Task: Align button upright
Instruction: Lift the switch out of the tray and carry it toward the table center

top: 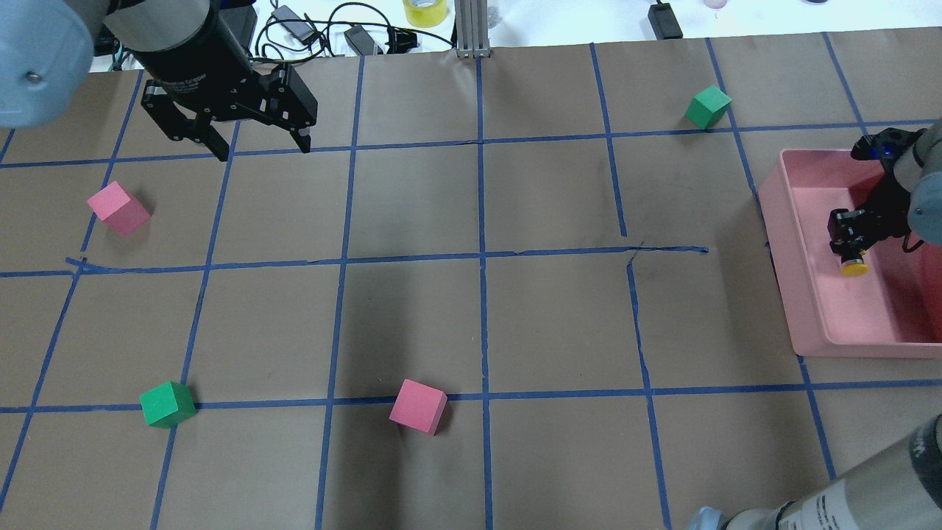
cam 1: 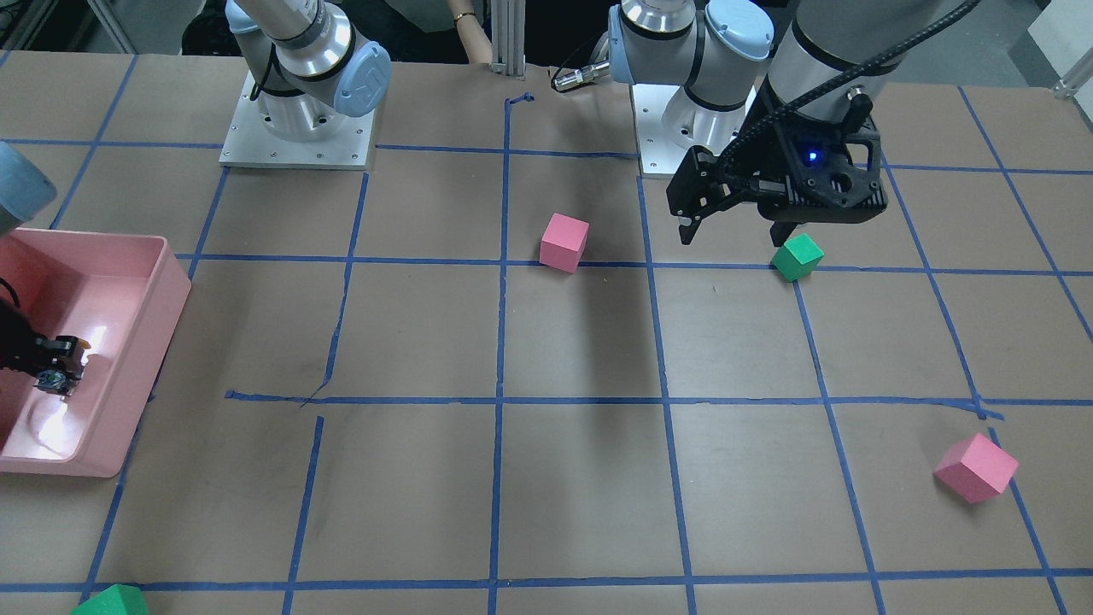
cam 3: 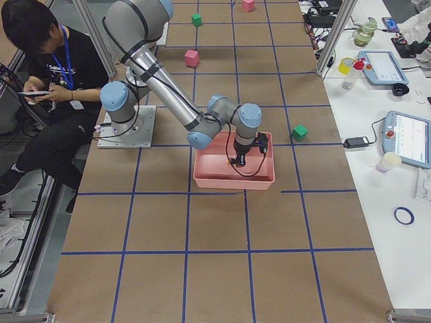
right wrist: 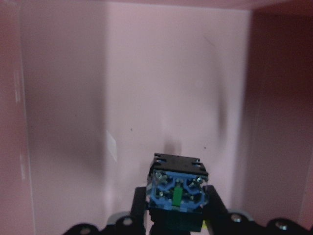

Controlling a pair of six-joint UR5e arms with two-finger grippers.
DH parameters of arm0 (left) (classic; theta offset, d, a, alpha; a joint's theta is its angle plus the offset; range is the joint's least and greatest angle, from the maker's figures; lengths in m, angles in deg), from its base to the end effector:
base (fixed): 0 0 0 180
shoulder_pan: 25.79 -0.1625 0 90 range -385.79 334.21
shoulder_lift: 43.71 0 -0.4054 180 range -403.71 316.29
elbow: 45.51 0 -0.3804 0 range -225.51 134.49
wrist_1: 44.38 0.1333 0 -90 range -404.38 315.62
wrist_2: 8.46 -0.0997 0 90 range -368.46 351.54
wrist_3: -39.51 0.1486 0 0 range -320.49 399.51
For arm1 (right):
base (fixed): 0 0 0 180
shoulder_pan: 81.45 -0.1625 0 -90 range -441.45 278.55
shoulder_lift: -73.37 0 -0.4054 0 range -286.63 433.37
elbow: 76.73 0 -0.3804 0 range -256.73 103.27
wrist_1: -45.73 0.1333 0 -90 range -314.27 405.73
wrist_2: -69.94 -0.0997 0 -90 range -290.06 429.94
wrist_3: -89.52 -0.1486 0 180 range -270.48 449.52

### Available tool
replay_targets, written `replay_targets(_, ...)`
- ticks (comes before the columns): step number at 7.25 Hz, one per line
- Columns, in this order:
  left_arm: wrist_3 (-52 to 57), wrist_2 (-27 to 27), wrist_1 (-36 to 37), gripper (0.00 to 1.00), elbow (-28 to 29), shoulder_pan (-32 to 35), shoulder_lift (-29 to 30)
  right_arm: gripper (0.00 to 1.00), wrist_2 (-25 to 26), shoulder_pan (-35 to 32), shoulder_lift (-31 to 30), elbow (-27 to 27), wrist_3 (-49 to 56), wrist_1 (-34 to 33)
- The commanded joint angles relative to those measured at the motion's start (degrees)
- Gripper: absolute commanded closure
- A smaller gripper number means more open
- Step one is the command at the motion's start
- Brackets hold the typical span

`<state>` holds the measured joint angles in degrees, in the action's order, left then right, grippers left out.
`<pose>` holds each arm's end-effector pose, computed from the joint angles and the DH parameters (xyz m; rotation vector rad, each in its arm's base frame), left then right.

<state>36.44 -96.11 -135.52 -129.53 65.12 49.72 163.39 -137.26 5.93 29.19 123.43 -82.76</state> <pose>-0.1474 -0.5053 0.4381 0.0576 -3.0990 0.0359 -0.2079 -0.5273 0.1519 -0.0076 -3.0912 -0.0519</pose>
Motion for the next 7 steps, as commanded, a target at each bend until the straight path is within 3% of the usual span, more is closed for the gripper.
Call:
replay_targets(1, 0.0, -0.1, 0.0, 0.00, 0.0, 0.0, 0.0, 1.00, -0.2, -0.5, -2.5, -5.9, -0.6, 8.8)
replay_targets(4, 0.0, 0.0, 0.0, 0.00, 0.0, 0.0, 0.0, 1.00, 0.2, -9.2, -8.0, -12.0, -6.1, 18.1)
replay_targets(7, 0.0, -0.2, 0.0, 0.00, 0.0, 0.0, -0.1, 1.00, -0.9, -24.4, -8.2, -12.5, -21.4, 17.6)
